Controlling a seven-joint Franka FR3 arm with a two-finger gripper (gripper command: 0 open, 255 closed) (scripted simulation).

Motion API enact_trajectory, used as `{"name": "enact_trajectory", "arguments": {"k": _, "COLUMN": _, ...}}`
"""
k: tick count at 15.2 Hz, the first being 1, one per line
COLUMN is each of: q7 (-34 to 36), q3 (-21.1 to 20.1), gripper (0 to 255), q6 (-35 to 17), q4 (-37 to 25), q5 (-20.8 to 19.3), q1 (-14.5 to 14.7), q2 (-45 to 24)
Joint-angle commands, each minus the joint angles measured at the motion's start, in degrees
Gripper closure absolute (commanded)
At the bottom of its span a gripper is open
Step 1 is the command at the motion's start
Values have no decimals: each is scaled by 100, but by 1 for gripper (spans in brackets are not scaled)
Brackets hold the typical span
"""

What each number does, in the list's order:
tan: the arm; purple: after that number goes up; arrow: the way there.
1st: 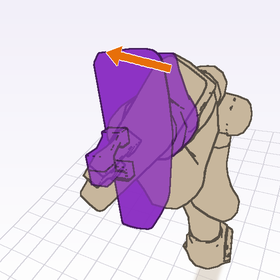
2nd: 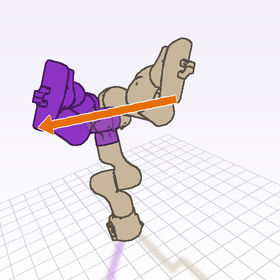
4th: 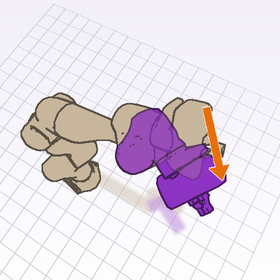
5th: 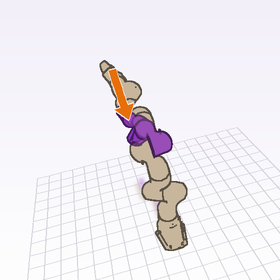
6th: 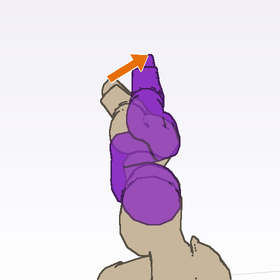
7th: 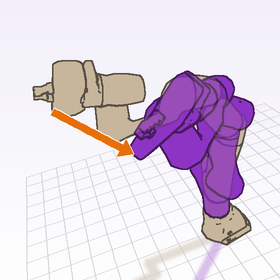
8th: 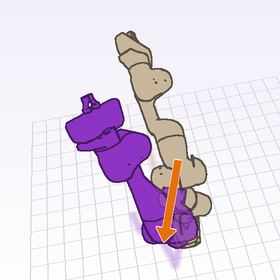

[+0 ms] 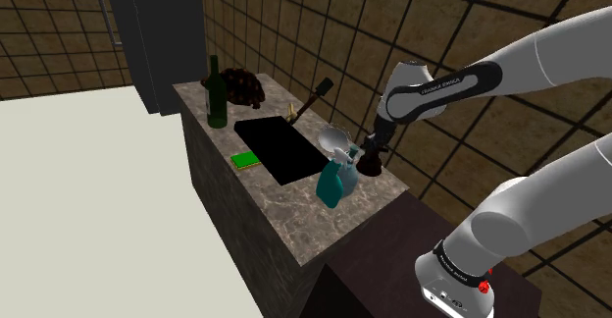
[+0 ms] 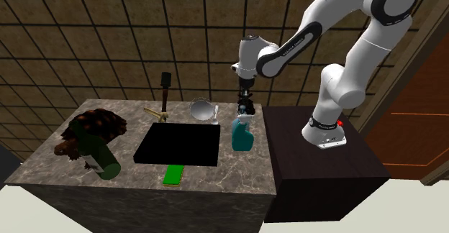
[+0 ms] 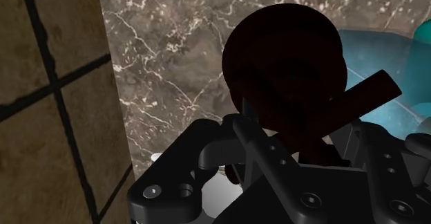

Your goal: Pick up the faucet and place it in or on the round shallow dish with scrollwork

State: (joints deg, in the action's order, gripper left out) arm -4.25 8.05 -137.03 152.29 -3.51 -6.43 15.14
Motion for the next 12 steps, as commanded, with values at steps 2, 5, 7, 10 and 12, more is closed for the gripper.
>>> {"name": "enact_trajectory", "arguments": {"k": 2, "q7": -40, "q3": 17, "gripper": 255, "q6": 181, "q4": -279, "q5": 23, "q1": 4, "q2": -98}}
{"name": "enact_trajectory", "arguments": {"k": 5, "q7": -208, "q3": 97, "gripper": 255, "q6": 270, "q4": -995, "q5": 136, "q1": 15, "q2": -727}}
{"name": "enact_trajectory", "arguments": {"k": 7, "q7": -320, "q3": 138, "gripper": 255, "q6": 363, "q4": -1491, "q5": 223, "q1": 12, "q2": -1132}}
{"name": "enact_trajectory", "arguments": {"k": 10, "q7": -482, "q3": 180, "gripper": 255, "q6": 549, "q4": -2266, "q5": 359, "q1": -13, "q2": -1729}}
{"name": "enact_trajectory", "arguments": {"k": 12, "q7": -582, "q3": 195, "gripper": 255, "q6": 702, "q4": -2809, "q5": 449, "q1": -45, "q2": -2125}}
